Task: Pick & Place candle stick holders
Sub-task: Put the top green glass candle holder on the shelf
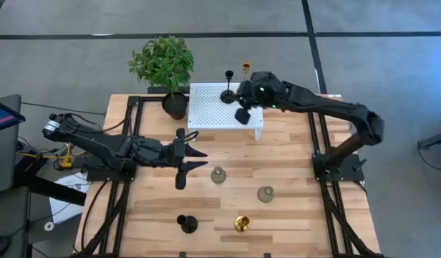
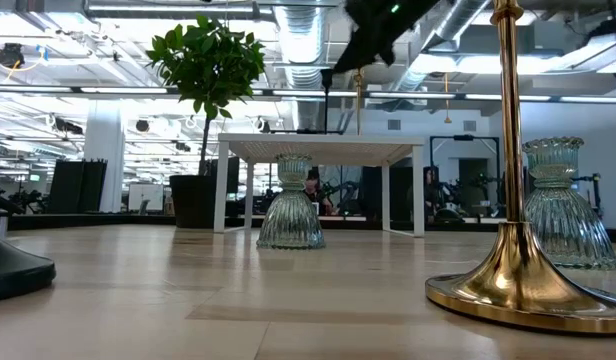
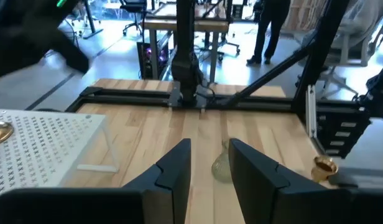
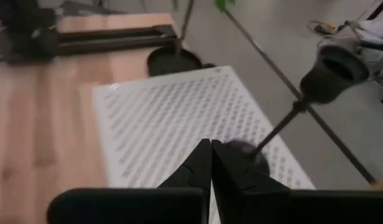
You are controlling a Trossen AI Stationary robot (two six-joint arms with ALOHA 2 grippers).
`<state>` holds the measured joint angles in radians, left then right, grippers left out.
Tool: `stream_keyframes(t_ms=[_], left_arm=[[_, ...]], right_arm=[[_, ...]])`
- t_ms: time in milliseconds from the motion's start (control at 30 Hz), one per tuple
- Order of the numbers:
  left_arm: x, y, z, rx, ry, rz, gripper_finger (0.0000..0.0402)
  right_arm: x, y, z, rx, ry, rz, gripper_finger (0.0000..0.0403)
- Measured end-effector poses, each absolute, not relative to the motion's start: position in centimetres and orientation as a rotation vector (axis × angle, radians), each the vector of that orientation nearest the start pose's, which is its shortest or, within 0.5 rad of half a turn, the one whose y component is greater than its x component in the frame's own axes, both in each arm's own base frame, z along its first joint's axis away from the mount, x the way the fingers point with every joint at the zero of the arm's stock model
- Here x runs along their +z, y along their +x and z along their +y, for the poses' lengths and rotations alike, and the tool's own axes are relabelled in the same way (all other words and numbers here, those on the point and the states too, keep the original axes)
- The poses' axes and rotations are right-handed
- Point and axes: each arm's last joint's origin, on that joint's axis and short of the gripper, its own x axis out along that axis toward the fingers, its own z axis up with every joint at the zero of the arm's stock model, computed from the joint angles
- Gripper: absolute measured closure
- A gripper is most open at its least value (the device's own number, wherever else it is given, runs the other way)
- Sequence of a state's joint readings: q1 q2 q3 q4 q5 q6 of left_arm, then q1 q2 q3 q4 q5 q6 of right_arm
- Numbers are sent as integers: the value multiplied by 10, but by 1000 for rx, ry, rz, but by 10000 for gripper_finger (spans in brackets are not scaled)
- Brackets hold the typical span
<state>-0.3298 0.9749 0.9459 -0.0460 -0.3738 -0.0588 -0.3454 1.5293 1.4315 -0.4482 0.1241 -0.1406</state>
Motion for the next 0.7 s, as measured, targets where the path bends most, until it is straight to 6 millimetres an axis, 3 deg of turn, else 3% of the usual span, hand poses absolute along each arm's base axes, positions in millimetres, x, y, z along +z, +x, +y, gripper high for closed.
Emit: stream_keyframes(t_ms=[167,400,533,700], left_arm=[[353,203,-58,54,-10,216,305],[320,203,-60,77,-125,314,361],[292,204,-59,130,-139,383,396],[250,200,-61,212,-160,451,398]], right_arm=[[373,290,-88,-359,-76,628,403],[389,261,-46,-335,-83,663,403],[396,250,-29,-386,-101,646,403],[402,238,-13,-444,-114,628,403]])
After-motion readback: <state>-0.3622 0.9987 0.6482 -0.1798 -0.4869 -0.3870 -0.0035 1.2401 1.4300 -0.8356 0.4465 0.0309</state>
